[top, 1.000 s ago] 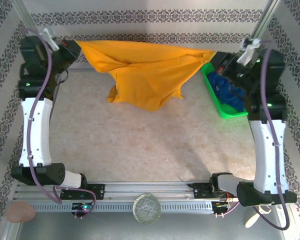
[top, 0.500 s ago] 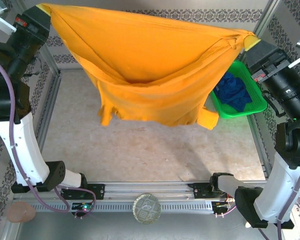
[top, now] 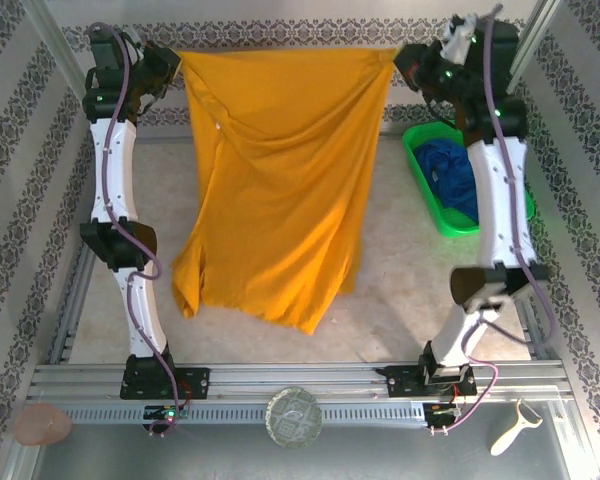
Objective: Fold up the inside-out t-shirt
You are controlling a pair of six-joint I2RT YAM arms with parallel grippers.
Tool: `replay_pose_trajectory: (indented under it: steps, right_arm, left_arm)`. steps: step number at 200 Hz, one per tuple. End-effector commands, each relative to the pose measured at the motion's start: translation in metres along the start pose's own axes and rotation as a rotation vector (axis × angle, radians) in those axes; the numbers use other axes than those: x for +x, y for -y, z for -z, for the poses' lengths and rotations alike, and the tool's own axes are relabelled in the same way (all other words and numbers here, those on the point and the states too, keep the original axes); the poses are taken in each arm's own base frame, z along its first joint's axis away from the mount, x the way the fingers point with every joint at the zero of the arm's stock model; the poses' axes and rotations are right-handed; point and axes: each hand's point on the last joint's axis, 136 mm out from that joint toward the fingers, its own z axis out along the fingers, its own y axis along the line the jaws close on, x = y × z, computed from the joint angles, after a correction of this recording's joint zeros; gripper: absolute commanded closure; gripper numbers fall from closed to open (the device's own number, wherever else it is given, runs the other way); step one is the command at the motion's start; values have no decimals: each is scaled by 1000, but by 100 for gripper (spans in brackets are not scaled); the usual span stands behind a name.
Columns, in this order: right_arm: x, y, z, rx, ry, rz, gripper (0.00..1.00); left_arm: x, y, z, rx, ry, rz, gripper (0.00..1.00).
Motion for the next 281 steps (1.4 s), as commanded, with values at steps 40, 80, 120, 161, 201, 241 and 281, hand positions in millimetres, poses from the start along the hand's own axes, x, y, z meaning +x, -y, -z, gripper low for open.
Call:
replay_pose_trajectory:
  steps: [40, 80, 120, 161, 201, 241, 281]
  right_arm:
    - [-56, -95, 67, -188, 233, 171, 100]
    - [-15, -43, 74, -48, 192, 177, 100]
    - [116, 127, 79, 208, 55, 4, 100]
    - [302, 306, 123, 508, -119, -275, 100]
    - [387, 363, 176, 683, -190, -383, 100]
    - [390, 364, 197, 744, -168, -371, 100]
    - [386, 356, 207, 762, -140, -393, 100]
  left_arm:
    - [-73, 157, 122, 440, 306, -67, 100]
    - [-19, 142, 129, 302, 107, -181, 100]
    - [87, 31, 120, 135, -107, -136, 100]
    - [229, -161, 161, -128, -270, -29, 100]
    - [330, -278, 212, -336, -430, 40, 100]
    - [356, -301, 243, -406, -425, 76, 100]
    - [370, -304, 274, -431, -374, 98, 100]
